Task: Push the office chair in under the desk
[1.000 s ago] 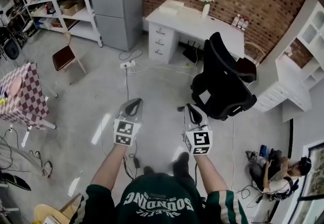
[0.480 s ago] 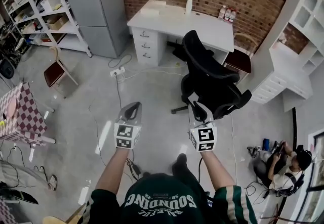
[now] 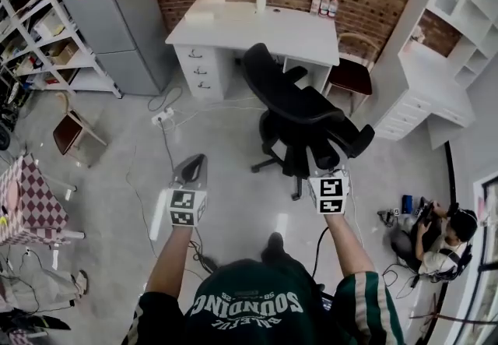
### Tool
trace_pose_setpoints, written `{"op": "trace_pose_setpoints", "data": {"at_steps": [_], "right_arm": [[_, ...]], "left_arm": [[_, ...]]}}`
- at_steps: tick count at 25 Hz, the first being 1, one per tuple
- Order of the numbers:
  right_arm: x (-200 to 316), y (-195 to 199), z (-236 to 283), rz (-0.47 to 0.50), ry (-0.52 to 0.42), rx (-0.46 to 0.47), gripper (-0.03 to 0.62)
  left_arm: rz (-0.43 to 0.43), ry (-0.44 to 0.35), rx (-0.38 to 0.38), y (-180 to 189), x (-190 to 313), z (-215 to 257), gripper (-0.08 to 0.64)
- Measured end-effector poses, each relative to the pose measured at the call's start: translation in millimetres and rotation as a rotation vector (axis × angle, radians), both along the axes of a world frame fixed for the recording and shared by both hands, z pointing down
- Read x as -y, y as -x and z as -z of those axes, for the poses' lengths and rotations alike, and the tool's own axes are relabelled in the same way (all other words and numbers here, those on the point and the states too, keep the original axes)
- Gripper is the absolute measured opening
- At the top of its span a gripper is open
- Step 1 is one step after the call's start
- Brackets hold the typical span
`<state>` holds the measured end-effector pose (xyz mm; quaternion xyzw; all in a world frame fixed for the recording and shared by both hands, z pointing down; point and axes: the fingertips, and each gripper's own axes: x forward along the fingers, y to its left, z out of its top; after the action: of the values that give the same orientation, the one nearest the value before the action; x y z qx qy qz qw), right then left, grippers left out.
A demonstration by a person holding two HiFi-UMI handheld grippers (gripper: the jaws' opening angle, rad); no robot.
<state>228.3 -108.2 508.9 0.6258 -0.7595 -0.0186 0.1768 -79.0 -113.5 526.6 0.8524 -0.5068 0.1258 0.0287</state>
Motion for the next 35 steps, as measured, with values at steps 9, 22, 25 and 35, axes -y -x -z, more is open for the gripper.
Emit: {"op": "trace_pose_setpoints", "data": {"at_steps": [9,22,25,35], "right_arm": [[14,-76,-22,-0.102,0.074,-0.026,0.226],[33,-120,-78,-0.132,0.183,-0.205,0.267],[34,-123,-79,-0.121,0.181,-0.228,0.255],[26,-136,-79,-0.052,0.155,-0.254,0.235]], "left_arm": [[-0.028,0.052,-0.025,-37,24,-11,0.008],[-0.012,0.074,-0.02,-61,32,-22,0.008],[0.006,0.078,-0.021,-59,35,-22,0.008],[0.027,0.08,-0.03,-75,45,-23,0.008]]}}
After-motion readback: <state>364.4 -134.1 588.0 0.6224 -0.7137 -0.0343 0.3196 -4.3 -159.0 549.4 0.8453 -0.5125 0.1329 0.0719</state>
